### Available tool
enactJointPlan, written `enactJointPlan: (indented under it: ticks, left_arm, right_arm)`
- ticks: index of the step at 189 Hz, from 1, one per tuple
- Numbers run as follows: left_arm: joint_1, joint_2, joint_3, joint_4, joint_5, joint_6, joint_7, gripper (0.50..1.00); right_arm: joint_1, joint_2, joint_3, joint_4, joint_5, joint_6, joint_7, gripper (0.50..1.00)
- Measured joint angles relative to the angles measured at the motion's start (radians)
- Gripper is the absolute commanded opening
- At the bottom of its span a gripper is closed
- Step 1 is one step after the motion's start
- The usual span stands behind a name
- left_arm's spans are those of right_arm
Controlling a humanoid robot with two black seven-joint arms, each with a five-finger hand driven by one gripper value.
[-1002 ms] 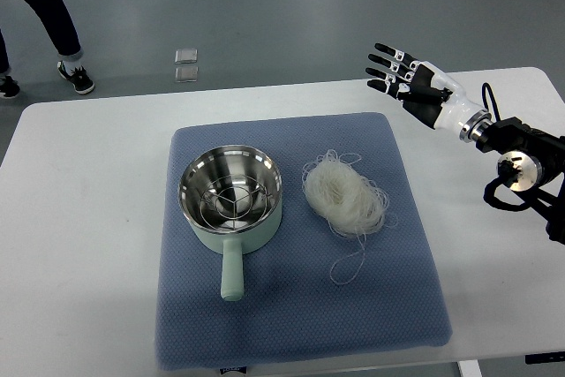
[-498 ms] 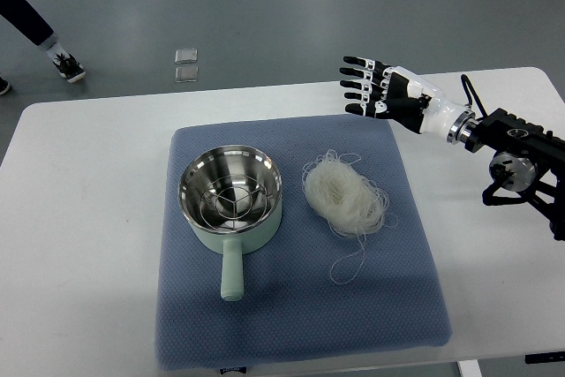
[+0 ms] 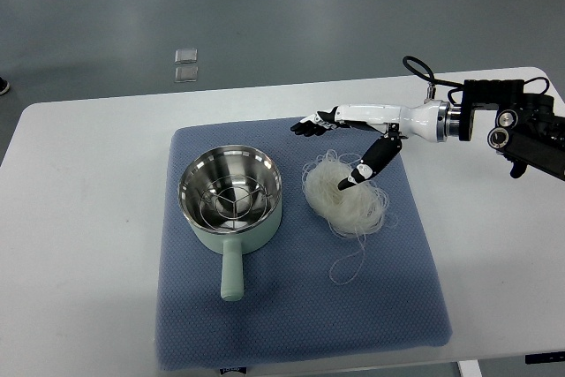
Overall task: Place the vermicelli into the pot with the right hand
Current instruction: 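Lower the right hand onto the vermicelli and close fingers around it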
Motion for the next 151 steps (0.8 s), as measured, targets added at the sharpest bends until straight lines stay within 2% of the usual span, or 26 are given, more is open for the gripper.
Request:
enactJointPlan:
  ticks: [47,77,151]
  left_arm:
    - [0.000,0.000,0.000,0.000,0.000,0.000,0.000,1.000]
    - [0.000,0.000,0.000,0.000,0.000,0.000,0.000,1.000]
    - [0.000,0.000,0.000,0.000,0.000,0.000,0.000,1.000]
  right_arm:
    - [0.174,0.016,-0.214,0.001,-0.140,-0.102,0.009,0.926]
    - [0.257,0.053,-0.334,-0.002,-0.171,-0.123,0.007,0.926]
    - [0.244,0.135,-0.451,-0.076,-0.203,-0.208,-0.006,0.926]
